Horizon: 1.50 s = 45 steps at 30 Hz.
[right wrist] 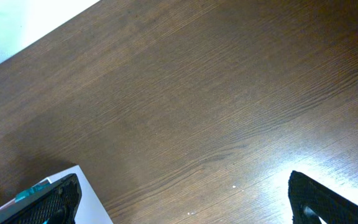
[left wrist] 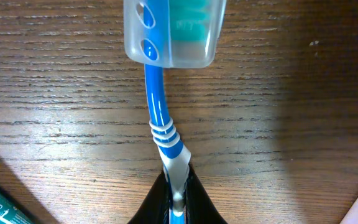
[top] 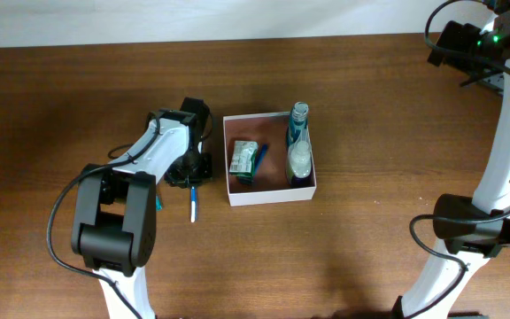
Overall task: Pack container
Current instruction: 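Move the left gripper down toward the blue toothbrush, then close the left gripper on the toothbrush handle and lift it, then carry the toothbrush right and lower it into the pink box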
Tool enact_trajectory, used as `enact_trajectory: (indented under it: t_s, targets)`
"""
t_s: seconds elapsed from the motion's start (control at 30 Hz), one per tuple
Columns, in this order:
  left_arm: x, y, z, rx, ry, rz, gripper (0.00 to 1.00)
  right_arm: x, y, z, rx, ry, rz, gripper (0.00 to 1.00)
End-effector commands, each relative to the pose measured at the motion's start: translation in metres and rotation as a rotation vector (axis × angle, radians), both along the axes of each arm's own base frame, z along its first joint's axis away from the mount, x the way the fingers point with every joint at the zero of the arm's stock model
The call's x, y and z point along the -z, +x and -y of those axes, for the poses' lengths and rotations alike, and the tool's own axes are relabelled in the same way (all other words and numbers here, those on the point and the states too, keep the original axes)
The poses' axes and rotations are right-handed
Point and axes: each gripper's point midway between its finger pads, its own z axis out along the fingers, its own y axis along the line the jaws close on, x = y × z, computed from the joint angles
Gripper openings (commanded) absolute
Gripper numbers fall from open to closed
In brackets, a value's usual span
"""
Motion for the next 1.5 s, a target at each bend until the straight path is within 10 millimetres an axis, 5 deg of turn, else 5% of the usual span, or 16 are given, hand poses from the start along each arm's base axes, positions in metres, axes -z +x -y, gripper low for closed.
enact_trajectory:
  t_s: [0.0, 0.17, 0.3, 0.53, 0.73, 0.93, 1.27, 1.47]
  targets:
    - [0.032, -0.028, -0.015, -0.002, 0.061, -0.118, 0.02, -0.006, -0.005, 0.002, 0.010, -0.007, 0.010, 0.99]
    - [0.026, -0.025, -0.027, 0.009, 0.131, -0.105, 0.01, -0.006, -0.005, 0.002, 0.010, -0.007, 0.009, 0.99]
    - [0.000, -0.009, -0.028, 0.010, 0.148, -0.051, 0.01, -0.006, -0.005, 0.002, 0.010, -0.007, 0.009, 0.98]
    - [-0.090, 0.037, -0.010, -0.017, 0.051, 0.193, 0.01, -0.006, -0.005, 0.002, 0.010, -0.007, 0.009, 0.98]
    - [-0.156, 0.044, 0.023, -0.125, -0.180, 0.328, 0.01, -0.006, -0.005, 0.002, 0.010, -0.007, 0.009, 0.98]
    - [-0.161, 0.039, 0.048, -0.146, -0.239, 0.321, 0.01, -0.006, -0.005, 0.002, 0.010, -0.007, 0.009, 0.99]
    - [-0.177, 0.049, 0.127, -0.017, -0.347, 0.457, 0.00, -0.006, -0.005, 0.002, 0.010, -0.007, 0.009, 0.98]
    - [-0.180, 0.051, 0.146, 0.025, -0.360, 0.501, 0.01, -0.006, -0.005, 0.002, 0.010, -0.007, 0.009, 0.98]
